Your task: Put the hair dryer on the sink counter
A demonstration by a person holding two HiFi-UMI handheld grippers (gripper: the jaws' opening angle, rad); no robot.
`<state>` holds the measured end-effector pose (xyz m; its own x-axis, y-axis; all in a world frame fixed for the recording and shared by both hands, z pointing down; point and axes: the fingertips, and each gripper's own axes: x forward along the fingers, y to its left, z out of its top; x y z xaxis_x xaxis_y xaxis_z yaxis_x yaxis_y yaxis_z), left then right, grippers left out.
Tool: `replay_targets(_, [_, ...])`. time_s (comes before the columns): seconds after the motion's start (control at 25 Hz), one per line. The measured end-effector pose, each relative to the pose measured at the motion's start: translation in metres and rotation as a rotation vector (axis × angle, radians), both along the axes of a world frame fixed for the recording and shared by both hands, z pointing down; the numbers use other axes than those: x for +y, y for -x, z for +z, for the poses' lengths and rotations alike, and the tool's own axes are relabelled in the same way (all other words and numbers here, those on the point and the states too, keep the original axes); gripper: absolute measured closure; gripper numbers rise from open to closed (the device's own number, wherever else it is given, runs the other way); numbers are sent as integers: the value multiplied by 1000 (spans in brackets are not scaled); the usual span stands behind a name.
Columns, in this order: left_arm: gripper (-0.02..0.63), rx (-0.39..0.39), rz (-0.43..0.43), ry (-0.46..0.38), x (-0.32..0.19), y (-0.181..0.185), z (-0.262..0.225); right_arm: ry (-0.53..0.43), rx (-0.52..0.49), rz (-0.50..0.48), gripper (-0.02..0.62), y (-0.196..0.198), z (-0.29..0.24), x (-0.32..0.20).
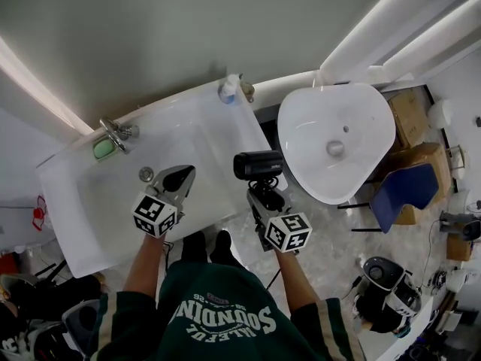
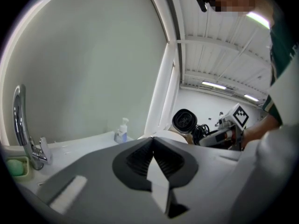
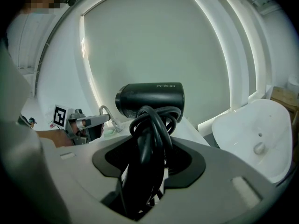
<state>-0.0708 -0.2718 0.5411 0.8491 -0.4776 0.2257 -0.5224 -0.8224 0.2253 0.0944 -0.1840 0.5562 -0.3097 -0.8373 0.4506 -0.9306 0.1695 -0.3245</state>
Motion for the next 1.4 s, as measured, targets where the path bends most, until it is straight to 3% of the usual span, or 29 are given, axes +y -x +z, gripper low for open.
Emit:
replay_targets(0.6, [554,-41,3,65,-2,9,25,78,74,-61,396,-14,40,-22])
replay_targets(1.4, [554,-75,-91,153,-14,65,55,200,126,-190,396,14,106,-124])
